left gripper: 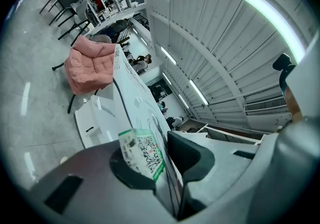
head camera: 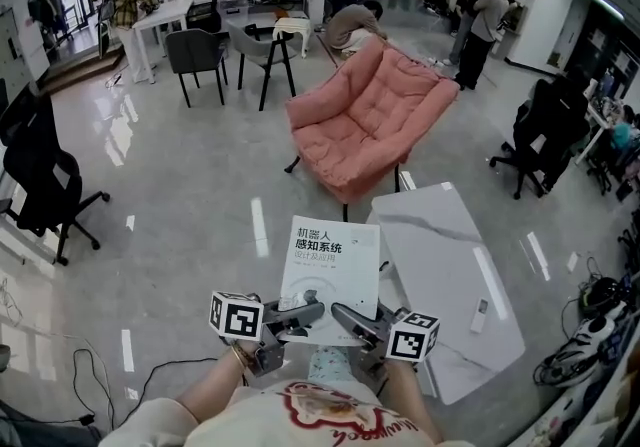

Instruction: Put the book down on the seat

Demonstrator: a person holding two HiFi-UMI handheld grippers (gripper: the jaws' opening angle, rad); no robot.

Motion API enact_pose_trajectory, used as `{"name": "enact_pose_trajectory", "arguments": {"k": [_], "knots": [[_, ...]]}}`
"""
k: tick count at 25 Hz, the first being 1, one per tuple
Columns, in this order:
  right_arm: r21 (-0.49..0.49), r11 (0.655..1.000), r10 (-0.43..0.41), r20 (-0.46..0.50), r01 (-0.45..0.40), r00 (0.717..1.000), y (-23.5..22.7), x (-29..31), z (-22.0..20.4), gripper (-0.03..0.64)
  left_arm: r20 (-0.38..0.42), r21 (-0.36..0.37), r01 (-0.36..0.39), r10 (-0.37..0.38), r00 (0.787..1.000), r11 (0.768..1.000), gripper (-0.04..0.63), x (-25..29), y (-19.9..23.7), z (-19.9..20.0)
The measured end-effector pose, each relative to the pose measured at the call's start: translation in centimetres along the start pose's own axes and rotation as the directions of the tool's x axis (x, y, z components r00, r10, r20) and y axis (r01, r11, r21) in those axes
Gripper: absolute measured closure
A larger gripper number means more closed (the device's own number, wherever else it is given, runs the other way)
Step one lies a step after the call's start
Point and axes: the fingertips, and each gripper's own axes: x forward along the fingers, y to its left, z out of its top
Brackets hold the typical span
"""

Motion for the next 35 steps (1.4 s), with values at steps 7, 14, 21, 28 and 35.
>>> {"name": "enact_pose_trajectory", "arguments": {"k": [7, 14, 21, 28, 35], "knots": [[-0.017, 1.0, 0.003, -0.003, -0.003, 1.0, -7.4, 1.8, 7.4, 0.477, 0.014, 0.016, 0.009, -0.009, 1.0, 1.0, 0.528, 5.9, 3.9, 8.0], [-0.041, 0.999, 0.017, -0.019, -0.018, 1.0, -14.5, 3.1, 14.8, 0.477, 0.045, 0.038, 0.009, -0.01, 0.999, 0.999, 0.528, 11.8, 7.5, 15.5], [-0.053, 0.998, 0.034, -0.041, -0.037, 0.999, -19.1, 3.6, 20.2, 0.477, 0.077, 0.04, 0.005, -0.008, 0.997, 0.999, 0.527, 16.1, 9.4, 20.7], [-0.049, 0.998, 0.046, -0.059, -0.049, 0.997, -21.5, 5.1, 22.3, 0.477, 0.092, 0.03, -0.013, 0.01, 0.996, 0.999, 0.528, 17.2, 11.2, 23.5], [-0.043, 0.998, 0.045, -0.059, -0.047, 0.997, -23.0, 5.2, 23.6, 0.477, 0.089, 0.028, -0.013, 0.01, 0.996, 1.0, 0.528, 18.5, 12.0, 24.8]]}}
